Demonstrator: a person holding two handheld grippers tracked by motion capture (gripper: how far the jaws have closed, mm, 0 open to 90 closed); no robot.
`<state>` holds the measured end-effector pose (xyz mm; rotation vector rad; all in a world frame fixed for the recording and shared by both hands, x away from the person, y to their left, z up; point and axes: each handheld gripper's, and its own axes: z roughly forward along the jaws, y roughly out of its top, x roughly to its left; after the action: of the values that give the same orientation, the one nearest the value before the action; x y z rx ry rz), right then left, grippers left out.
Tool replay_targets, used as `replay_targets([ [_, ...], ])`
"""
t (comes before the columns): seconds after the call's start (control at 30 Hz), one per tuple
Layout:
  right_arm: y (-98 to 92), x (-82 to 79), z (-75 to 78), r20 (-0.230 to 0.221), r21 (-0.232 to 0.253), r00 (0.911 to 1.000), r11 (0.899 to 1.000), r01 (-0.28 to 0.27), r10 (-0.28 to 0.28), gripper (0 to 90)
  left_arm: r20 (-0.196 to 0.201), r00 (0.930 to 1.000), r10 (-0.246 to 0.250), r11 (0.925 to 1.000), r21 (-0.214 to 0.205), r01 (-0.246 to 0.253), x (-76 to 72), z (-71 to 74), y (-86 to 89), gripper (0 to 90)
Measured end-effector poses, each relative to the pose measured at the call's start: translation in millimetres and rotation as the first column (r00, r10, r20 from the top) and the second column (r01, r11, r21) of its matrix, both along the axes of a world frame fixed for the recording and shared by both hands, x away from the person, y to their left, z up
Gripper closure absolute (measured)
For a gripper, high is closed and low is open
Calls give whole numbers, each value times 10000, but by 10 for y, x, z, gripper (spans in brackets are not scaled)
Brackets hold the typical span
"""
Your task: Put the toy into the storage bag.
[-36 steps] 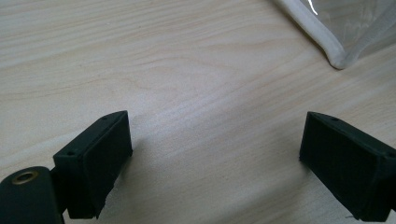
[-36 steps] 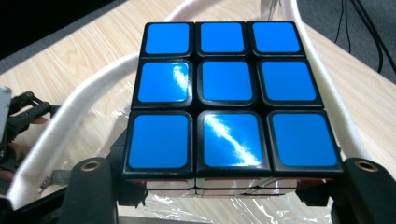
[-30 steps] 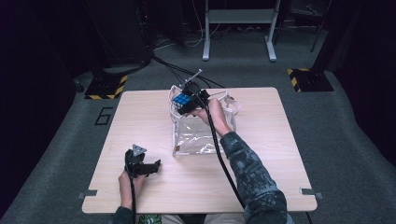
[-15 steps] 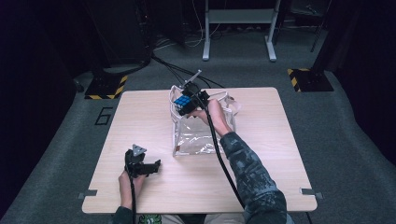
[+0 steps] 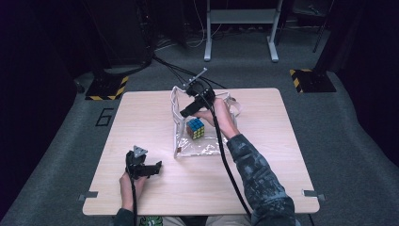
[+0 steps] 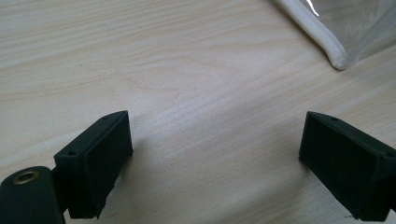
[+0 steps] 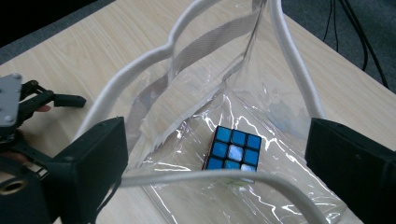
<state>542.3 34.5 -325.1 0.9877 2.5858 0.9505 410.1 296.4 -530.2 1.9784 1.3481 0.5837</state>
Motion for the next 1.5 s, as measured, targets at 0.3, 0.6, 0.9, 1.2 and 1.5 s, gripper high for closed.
replay_targets([
  [0.3,-179,-261,145,533,8,9981,9995,-309,308,0,13,10000,21,10000,-7,-21,1,-1,0,91],
  [0.6,-378,-465,125,884,213,9953,9989,-427,406,0,17,10000,43,10000,-12,-43,1,-2,0,91],
  [0.9,-545,-634,39,978,245,9945,9989,-392,367,0,15,10000,60,10000,-11,-60,1,-2,-1,91],
  [1.2,-668,-769,-119,1029,48,9936,9989,-469,461,0,11,10000,59,10000,-12,-59,1,-1,-1,91],
  [1.5,-760,-871,-308,830,-65,9960,9994,-339,343,0,22,10000,58,10000,-8,-58,1,-2,-1,91],
])
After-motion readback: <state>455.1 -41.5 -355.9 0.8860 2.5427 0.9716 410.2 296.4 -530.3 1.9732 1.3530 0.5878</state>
